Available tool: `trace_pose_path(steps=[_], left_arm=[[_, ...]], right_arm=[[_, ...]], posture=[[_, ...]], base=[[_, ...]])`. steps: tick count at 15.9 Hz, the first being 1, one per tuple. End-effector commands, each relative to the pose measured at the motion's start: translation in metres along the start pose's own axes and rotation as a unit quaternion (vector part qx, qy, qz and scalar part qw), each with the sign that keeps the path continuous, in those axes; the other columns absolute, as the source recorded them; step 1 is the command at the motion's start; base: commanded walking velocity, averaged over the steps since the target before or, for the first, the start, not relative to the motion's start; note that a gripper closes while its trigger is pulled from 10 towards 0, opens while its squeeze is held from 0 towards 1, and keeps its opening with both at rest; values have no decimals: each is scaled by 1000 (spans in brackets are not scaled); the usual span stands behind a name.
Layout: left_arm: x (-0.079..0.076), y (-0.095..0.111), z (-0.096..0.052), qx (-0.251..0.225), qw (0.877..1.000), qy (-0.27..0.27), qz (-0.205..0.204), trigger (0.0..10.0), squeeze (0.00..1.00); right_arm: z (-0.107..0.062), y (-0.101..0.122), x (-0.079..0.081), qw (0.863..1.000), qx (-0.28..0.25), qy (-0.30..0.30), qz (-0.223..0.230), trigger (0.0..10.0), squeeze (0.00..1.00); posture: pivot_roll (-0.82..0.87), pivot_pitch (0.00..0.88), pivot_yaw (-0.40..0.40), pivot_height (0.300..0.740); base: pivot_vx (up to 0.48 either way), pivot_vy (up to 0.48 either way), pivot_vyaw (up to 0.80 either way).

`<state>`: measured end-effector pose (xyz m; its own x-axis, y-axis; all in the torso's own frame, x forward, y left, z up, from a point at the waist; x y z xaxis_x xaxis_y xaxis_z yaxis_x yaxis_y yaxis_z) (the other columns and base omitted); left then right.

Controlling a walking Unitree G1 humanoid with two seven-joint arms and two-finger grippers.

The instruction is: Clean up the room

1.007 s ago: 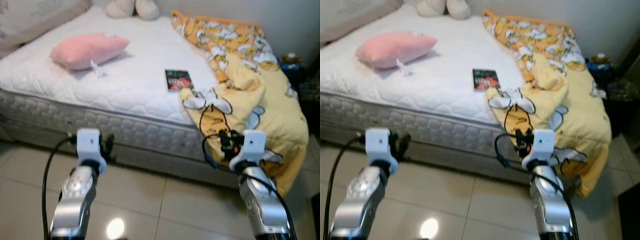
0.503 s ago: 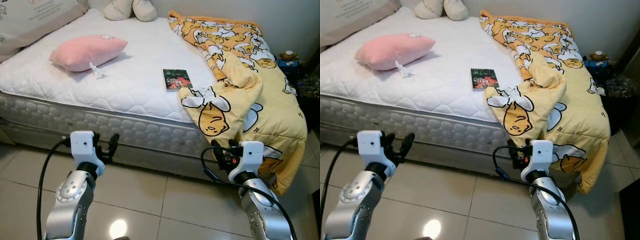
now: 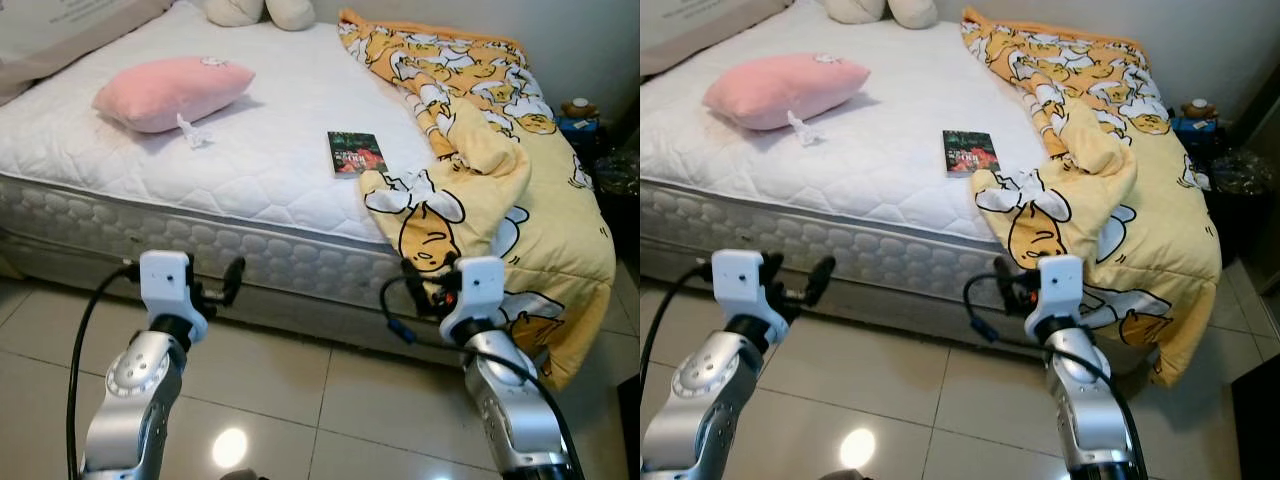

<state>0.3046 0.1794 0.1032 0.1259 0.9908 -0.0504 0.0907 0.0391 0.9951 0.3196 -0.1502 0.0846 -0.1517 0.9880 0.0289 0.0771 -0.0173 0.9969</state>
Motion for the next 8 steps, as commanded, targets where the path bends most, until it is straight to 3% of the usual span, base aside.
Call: trace_pose_path(steps=[1, 2, 3, 4, 5, 8], left_arm=[[1, 6, 2, -5, 1000, 3, 11, 10000, 0], [1, 3, 3, 4, 1000, 1, 10, 10000, 0], [0, 0, 4, 12, 1000, -5, 14, 10000, 180], [-1, 1, 8, 11, 999, -11, 28, 10000, 157], [1, 3, 12, 7, 999, -3, 36, 10000, 0], [9, 13, 20, -7, 999, 23, 34, 10000, 0]], right_arm=[[0, 0, -9, 1000, -2, -24, 5, 10000, 0], [0, 0, -12, 1000, 0, -30, 6, 10000, 0], [0, -2, -14, 999, 6, -37, 2, 10000, 0], [1, -5, -15, 999, 14, -42, -6, 10000, 0], [2, -4, -13, 999, 12, -41, -4, 10000, 0], [4, 0, -13, 999, 7, -38, -11, 10000, 0]], posture=[[-44, 0, -19, 740], [-44, 0, -17, 740], [-48, 0, -15, 740], [-59, 0, -14, 740], [-63, 0, -17, 740], [-70, 0, -16, 740]], base=[[0, 0, 0], [0, 0, 0], [0, 0, 0], [0, 0, -800], [240, 0, -800], [296, 0, -667]])
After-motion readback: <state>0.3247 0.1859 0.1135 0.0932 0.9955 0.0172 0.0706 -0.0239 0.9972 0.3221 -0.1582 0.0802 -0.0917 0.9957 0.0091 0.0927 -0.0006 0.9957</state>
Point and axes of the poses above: a point about 5 cm out from each wrist's last joint towards the gripper, its own z axis pointing out of the wrist towards the gripper, its own y axis along the axis of the wrist's last joint, x = y × z, the point moved 5 cm from there along z, pointing out of the wrist towards the gripper, and after that the axes turned 1 degree about z, right-handed, at the moved point
